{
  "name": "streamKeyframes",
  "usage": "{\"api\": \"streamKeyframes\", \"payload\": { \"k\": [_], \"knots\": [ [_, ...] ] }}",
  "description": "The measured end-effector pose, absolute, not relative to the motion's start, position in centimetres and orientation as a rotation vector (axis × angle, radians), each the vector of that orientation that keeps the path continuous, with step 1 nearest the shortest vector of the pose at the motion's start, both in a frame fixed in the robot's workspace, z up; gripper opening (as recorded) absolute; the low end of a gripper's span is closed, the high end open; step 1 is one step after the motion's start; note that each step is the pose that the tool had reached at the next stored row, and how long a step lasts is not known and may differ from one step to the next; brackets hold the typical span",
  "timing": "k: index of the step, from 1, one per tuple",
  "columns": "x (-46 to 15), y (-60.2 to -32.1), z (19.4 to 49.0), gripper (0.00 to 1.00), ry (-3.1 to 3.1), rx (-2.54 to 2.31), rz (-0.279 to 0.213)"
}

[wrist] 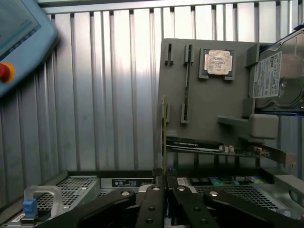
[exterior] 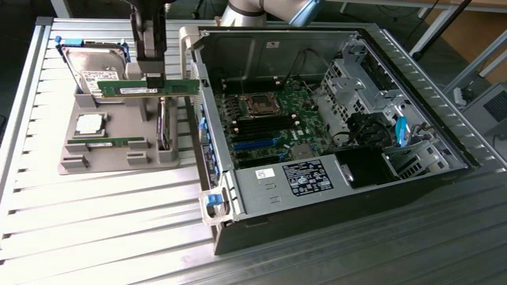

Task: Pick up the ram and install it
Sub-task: 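Pick up the ram and move it above insertion slot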

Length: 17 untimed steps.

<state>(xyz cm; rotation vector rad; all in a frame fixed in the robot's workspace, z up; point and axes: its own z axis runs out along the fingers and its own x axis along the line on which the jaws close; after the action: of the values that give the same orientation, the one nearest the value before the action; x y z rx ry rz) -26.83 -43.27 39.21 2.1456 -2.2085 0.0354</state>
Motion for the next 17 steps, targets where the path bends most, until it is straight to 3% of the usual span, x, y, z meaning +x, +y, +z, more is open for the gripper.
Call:
{"api": "streamKeyframes", "payload": {
  "k": [17],
  "knots": [
    [-25.7,-43.3,39.2,0.11,-2.202,2.139,0.049]
  ]
}}
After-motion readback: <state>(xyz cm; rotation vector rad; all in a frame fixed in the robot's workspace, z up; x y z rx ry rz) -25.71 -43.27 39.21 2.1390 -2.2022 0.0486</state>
